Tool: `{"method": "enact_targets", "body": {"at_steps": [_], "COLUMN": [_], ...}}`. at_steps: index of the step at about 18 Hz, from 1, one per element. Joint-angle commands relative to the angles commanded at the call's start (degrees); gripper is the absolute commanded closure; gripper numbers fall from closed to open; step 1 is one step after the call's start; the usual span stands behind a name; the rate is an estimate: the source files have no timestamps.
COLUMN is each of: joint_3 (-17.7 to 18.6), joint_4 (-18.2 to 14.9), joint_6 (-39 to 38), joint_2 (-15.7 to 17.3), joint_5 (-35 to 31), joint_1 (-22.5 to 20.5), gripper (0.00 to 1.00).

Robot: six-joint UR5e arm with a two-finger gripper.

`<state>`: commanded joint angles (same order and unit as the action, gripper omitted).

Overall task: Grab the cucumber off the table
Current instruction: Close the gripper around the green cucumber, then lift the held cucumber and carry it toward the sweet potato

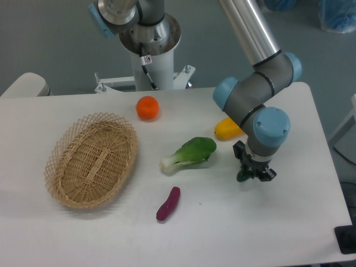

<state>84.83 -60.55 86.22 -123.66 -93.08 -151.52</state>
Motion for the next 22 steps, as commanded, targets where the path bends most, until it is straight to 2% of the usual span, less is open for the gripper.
{"method": "enact_targets", "body": {"at_steps": [3, 7, 8, 9, 12, 17, 22], "joint_3": [-4.5, -9.2, -11.0, -12.3, -14.9, -17.2, -17.9], "joint_4": [-3.7, -4.7, -7.2, -8.3, -9.1, -10.1, -10.6], "joint_6": [-0.2, -3.7, -3.8, -3.7, -3.9, -3.8, -3.6], "joint_2": [-1.1, -3.2, -3.8, -4.0, -5.3, -6.5, -7.0], "joint_5": [0.8, 2.4, 2.1, 2.2, 2.6, 2.2, -0.5], "joint_1": [1.3, 3.2, 3.4, 3.6, 3.9, 5.5, 7.8], "gripper": [0.88, 0.89, 0.9, 0.9, 0.9, 0.9, 0.89]}}
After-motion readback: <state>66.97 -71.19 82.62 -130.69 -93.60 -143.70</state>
